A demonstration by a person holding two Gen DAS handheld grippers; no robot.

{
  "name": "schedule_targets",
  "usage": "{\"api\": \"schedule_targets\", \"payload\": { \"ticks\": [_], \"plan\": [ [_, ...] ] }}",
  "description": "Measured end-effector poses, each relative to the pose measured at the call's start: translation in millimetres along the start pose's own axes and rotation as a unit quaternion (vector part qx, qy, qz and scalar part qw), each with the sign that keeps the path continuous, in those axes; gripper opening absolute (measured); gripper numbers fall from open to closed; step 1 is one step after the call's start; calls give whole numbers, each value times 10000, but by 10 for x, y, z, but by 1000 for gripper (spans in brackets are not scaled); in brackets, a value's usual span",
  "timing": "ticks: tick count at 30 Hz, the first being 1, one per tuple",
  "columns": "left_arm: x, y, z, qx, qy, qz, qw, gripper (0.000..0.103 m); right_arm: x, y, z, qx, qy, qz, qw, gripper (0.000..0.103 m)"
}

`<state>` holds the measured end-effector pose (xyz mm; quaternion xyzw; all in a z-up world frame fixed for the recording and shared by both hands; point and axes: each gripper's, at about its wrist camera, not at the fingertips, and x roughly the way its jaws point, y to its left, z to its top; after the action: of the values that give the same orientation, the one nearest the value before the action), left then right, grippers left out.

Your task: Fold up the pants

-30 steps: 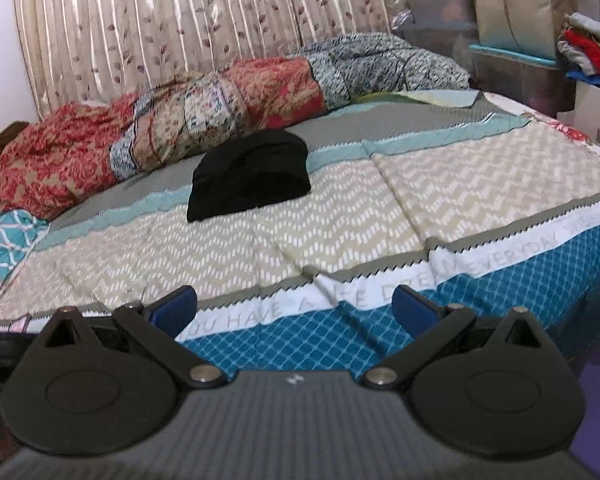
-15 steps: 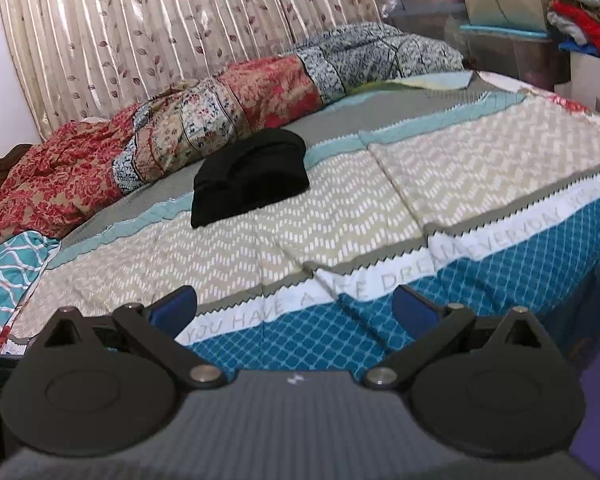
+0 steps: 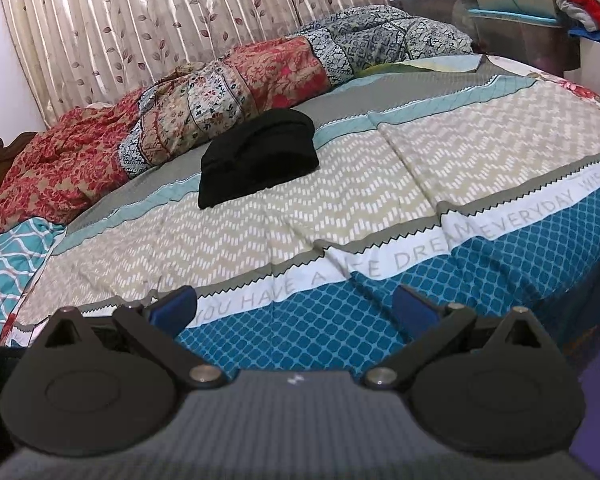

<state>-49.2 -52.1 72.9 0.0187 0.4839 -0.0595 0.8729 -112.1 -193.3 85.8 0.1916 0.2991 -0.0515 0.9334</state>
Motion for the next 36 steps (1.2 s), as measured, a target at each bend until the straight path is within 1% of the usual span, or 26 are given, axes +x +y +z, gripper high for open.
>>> {"api": "schedule_targets", "payload": {
  "ticks": [9,25,36],
  "plan": [
    [54,17,-19,-91,171,0,9998,103,9,14,-11,-3,78,58,10000,103],
    [85,21,-6,-86,231,179,9995,103,13,17,-5,-18,73,67,9999,103],
    [126,41,-4,-106,327,180,9992,103,22,25,-6,-12,88,79,9999,103]
  ]
}}
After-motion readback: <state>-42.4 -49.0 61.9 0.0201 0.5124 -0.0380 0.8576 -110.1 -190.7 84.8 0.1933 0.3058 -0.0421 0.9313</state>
